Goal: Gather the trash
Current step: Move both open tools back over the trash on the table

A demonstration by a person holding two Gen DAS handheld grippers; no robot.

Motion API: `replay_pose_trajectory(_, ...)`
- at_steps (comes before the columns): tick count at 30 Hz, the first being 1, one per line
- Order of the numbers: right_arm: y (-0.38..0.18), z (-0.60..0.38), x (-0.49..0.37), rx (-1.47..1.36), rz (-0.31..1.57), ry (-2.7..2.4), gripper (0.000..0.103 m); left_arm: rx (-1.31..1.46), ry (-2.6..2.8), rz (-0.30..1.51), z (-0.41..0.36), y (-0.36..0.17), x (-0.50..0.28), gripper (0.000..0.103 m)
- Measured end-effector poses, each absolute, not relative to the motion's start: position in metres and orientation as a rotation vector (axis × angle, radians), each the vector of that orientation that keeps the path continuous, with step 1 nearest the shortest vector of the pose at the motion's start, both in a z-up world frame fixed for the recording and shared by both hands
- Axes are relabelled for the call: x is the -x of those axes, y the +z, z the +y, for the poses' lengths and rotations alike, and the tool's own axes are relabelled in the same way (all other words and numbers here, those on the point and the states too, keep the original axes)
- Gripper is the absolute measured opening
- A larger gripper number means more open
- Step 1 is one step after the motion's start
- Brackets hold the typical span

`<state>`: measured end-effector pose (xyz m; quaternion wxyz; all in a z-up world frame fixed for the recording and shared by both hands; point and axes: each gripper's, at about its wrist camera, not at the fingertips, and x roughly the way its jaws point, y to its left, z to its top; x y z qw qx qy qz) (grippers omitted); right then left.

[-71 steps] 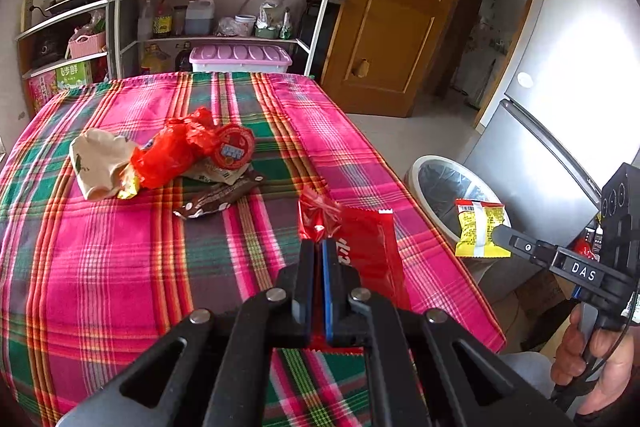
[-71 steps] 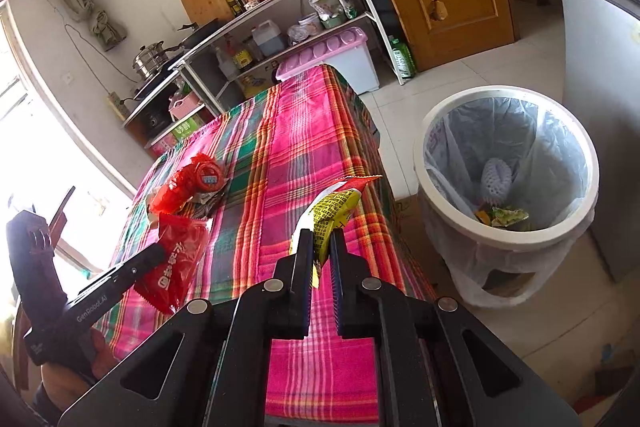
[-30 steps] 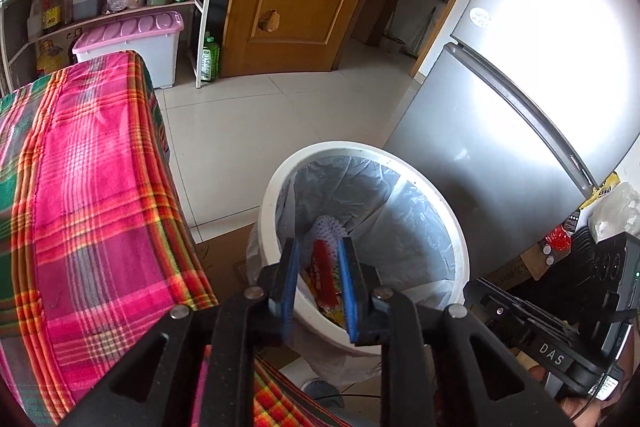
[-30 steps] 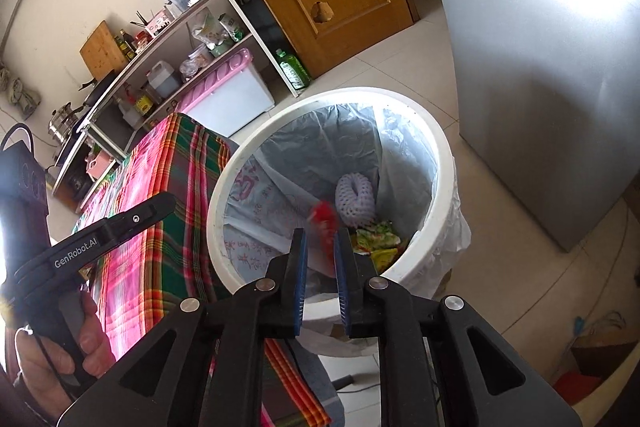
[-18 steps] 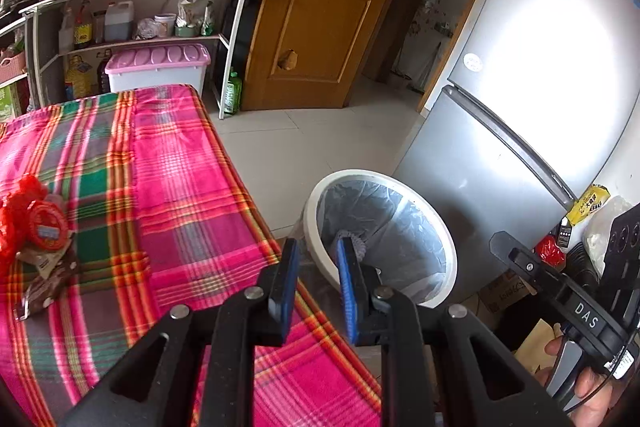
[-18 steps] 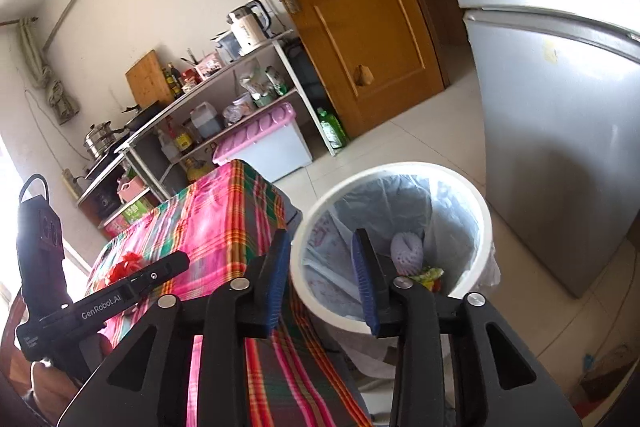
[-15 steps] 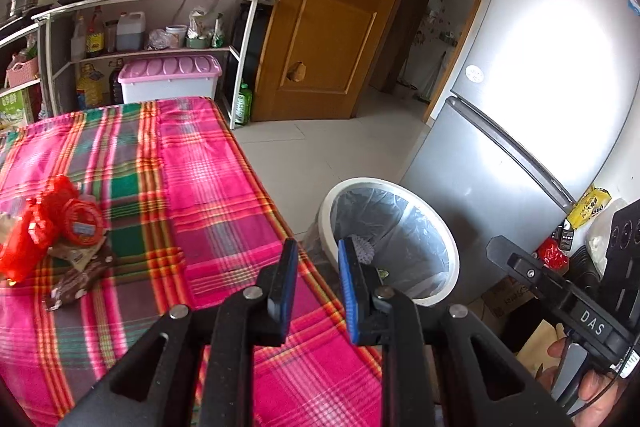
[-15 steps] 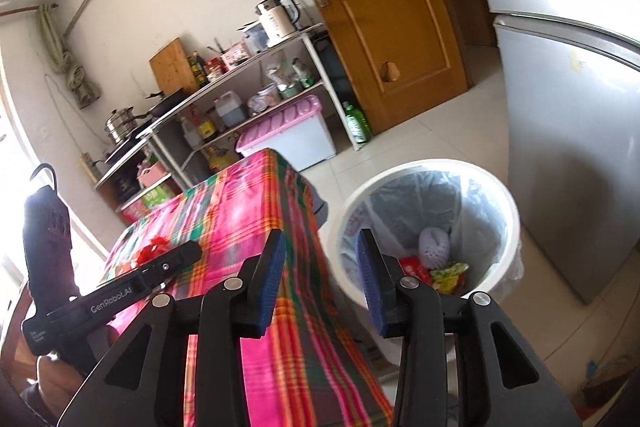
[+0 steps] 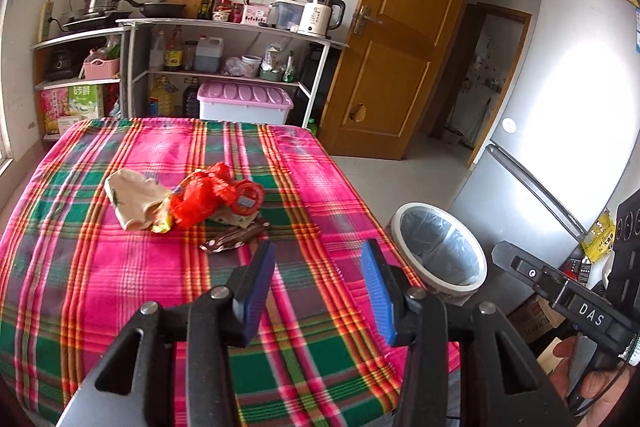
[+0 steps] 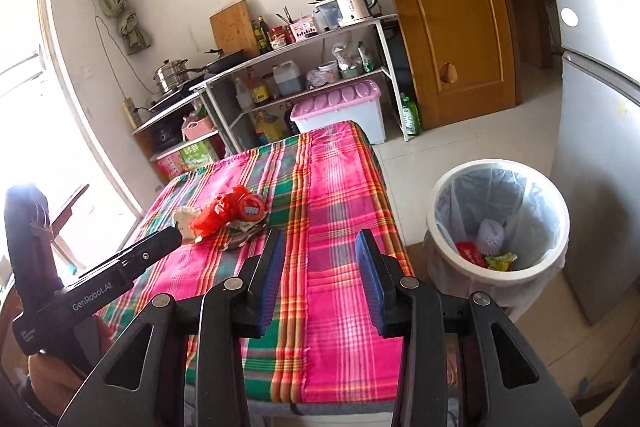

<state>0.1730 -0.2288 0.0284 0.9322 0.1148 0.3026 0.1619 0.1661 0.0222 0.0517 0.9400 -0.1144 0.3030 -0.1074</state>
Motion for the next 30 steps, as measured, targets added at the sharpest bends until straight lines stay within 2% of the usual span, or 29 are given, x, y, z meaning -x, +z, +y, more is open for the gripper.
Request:
replay_pose_trajectory(11,0.005,-0.188,-0.182,-0.227,0.695,0.455,0.038,0.281,-0.113,0.641,0.072,0.034,-0.14,0.047)
replay_pose_trajectory(27,-0.022,-0.141,-0.258,-0.207,0.791,0.535,0.038,0.363,0.009,0.693,0.142,0.0,-0.199,0.047)
replay_pose_trajectory(30,-0.025,-0.13,-0.277,-0.209,0.805,0.544,0.039,0.387,0.038,0.701,0.157,-0.005,-0.217,0.055)
